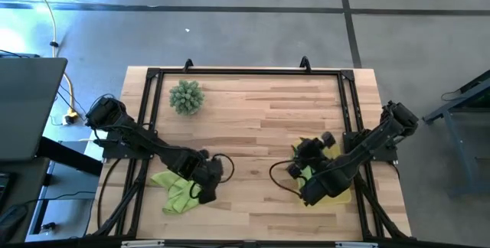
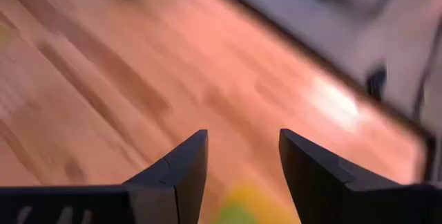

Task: Roll microfiber towels into tight, uniform cylinder then place into a basket
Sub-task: Fold the light green cloth

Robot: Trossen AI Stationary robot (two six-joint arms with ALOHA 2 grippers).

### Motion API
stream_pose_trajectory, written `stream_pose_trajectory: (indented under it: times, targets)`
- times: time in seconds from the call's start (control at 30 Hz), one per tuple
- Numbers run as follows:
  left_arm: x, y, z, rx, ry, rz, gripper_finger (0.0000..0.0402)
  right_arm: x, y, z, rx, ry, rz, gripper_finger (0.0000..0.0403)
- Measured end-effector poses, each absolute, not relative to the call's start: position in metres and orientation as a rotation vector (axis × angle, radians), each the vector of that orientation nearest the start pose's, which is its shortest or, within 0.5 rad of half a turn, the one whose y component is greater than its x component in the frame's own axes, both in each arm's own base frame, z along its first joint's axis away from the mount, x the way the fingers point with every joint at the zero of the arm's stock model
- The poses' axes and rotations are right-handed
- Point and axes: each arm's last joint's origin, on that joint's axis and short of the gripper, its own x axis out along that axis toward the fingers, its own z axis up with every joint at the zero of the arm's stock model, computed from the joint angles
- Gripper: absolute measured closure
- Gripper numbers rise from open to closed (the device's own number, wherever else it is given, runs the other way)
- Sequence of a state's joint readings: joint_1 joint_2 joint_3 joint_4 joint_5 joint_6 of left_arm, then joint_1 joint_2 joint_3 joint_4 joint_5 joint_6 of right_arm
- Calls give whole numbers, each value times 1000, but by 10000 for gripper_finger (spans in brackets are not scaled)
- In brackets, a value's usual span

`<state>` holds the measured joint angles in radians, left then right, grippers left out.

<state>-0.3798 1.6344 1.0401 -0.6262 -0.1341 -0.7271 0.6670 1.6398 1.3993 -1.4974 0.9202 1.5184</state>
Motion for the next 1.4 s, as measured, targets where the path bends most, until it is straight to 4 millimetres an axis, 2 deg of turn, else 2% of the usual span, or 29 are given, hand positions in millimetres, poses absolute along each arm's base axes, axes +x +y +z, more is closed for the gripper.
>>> stream_pose_trajectory:
  times: [0.1, 0.27, 0.37, 0.5, 0.73, 1.03, 1.2, 1.4]
  targets:
    - [272, -113, 185, -445, 1377, 219, 229, 238, 156, 292, 3, 613, -851, 231]
    - [248, -119, 183, -518, 1540, 434, 229, 243, 159, 298, -46, 629, -797, 231]
    - [242, -124, 180, -523, 1540, 489, 229, 244, 157, 299, -108, 641, -787, 231]
    - [234, -124, 163, -566, 1533, 527, 229, 244, 157, 296, -166, 780, -717, 231]
    - [228, -117, 147, -588, 1487, 603, 229, 243, 163, 289, -28, 1061, -564, 231]
    - [256, -95, 132, -575, 1250, 525, 229, 242, 172, 286, 195, 1269, -420, 231]
    - [278, -75, 124, -542, 1127, 522, 229, 244, 175, 286, 230, 1269, -390, 231]
    - [300, -49, 117, -604, 1008, 530, 229, 247, 177, 286, 255, 1243, -371, 231]
